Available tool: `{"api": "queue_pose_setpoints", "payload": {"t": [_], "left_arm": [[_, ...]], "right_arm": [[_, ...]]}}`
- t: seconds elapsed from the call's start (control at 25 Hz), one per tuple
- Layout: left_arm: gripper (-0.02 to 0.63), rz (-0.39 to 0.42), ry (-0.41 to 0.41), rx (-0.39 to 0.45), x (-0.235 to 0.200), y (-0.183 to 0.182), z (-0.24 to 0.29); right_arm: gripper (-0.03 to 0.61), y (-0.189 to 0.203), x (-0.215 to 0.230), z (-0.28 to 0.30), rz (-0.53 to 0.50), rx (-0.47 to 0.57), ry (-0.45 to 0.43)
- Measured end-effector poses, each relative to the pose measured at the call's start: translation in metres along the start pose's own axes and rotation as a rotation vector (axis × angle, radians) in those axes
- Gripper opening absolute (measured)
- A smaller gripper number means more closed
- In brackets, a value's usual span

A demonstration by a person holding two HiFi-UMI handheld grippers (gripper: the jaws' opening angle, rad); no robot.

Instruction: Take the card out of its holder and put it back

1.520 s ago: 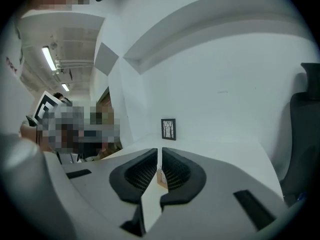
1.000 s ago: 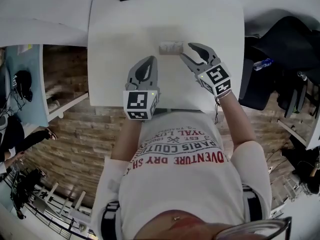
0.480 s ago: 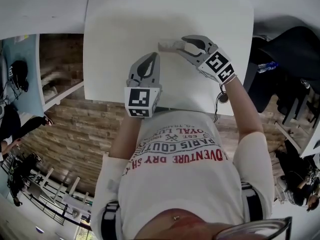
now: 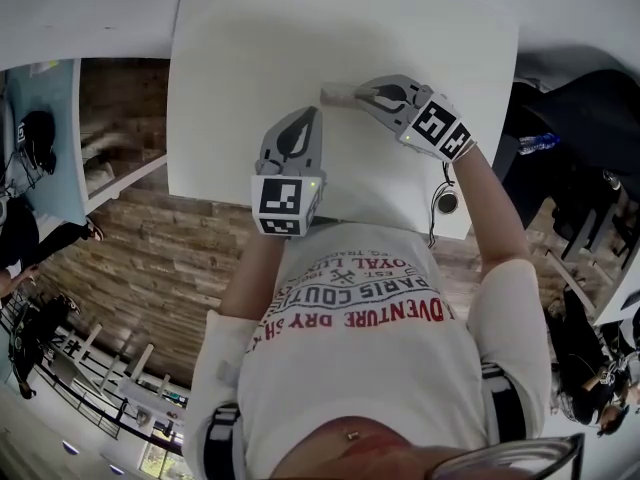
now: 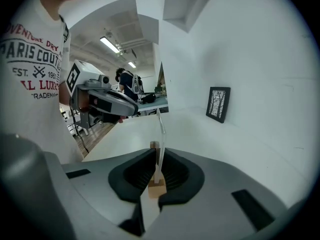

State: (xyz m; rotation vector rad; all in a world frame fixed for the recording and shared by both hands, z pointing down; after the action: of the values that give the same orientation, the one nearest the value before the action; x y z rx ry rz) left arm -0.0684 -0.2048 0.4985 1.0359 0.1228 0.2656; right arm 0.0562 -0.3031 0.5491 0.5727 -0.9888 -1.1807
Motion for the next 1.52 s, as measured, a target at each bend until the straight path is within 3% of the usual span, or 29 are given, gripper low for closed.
{"api": "queue_pose_setpoints", "payload": {"t": [0.52, 0.96, 1.16, 1.52], "left_arm": [[0.025, -0.017, 0.0, -0.022, -0.002, 0.008, -0.001], [0.025, 0.003, -0.014, 0.022, -0.01, -0.004, -0.017], [0.025, 0.012, -0.029, 0.073, -0.015, -0.016, -0.031], [0.025, 0.026, 0.012, 0.167, -0.015, -0.032, -0.06]], "right_arm": [[0.035, -0.004, 0.006, 0.0, 0.005, -0.004, -0.131], [0.035, -0.042, -0.008, -0.024, -0.062, 0.06, -0.093], [0.035, -0.059, -0.024, -0.041, -0.071, 0.122, 0.023], [0.035, -0.045, -0.062, -0.069, 0.053, 0.236, 0.393]]}}
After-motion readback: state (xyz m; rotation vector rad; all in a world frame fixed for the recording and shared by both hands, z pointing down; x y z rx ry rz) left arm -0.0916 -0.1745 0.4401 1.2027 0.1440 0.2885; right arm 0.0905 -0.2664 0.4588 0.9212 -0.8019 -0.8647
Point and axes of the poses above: the fingertips, and each gripper's own axes: z forward along the fingers, x to its right, y out of its underside, the point moved 7 cm from there along -z, backward along the fingers, and after that the axes turned 12 degrees about z, right-handed, at the moved point
